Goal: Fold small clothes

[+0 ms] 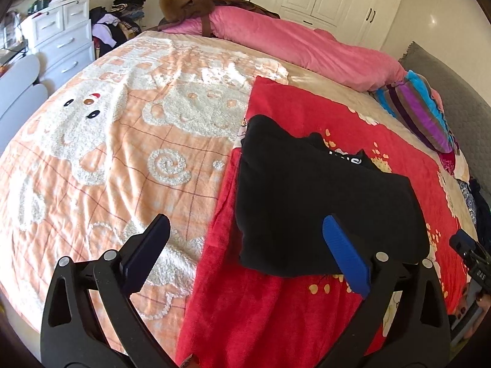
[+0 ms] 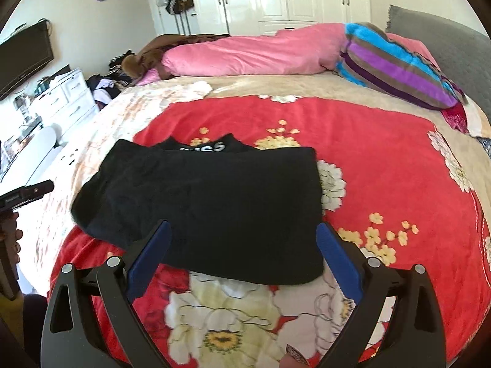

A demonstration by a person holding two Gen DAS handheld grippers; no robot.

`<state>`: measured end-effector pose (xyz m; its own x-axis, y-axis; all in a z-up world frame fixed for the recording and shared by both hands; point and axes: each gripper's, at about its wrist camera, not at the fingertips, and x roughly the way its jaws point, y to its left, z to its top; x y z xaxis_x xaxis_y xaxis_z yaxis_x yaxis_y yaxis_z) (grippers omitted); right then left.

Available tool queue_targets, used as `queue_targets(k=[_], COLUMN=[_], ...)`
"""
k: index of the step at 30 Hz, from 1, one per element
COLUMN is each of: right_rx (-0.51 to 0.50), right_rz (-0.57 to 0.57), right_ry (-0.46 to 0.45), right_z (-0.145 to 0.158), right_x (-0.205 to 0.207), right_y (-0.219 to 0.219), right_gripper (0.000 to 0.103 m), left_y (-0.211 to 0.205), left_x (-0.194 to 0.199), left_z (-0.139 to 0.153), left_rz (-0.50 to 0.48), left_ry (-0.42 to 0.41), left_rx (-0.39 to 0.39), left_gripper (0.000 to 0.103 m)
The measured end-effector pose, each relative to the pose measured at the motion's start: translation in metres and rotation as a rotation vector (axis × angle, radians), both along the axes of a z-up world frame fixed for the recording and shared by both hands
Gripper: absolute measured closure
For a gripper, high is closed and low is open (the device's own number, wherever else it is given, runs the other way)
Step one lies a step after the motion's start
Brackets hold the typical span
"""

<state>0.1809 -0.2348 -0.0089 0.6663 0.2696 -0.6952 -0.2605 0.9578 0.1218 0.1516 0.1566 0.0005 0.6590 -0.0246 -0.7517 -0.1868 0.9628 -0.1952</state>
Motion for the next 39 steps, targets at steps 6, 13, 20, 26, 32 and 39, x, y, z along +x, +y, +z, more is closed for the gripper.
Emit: queue_targets(k=[6,13,20,26,32,39], right_rx=[-0.011,-0.026,-0.044,-0.069,-0.083,-0.113], right_rz=[0.062,0.137,0.210,0.273,0.324,0.374], right_ry=[-0.006,0.002,0.011,0.023,0.038,0.027], right_z=[0.000,-0.008,-0.019,-0.034,-0.049,-0.061], right_x=[-0.006,-0.011,-0.014,-0.017,-0.015,-0.007], right_y=[0.031,0.072,0.112,0.149,0.187,0.227], right_gripper=[0.007,0.007,0.007,0.007,0.007,0.007], left_y=[0.010,0.022,0.026,0.038,0.060,0.078], left_x=[-0.002,-0.002,0.001,0.005,0.004,0.005], left_z=[0.001,-0.003,-0.008,-0.014,-0.021,-0.027], left_rz=[0.032,0.063,0.064,0.096,0.152,0.190], left_ry=[-0.008,-0.006,0.001,0.000,0.003,-0.012], left_rx=[0.005,0.004,-0.016,-0.033,-0.069,-0.112], left_gripper=[0.009,0.009,0.009,0.009,0.010,0.010])
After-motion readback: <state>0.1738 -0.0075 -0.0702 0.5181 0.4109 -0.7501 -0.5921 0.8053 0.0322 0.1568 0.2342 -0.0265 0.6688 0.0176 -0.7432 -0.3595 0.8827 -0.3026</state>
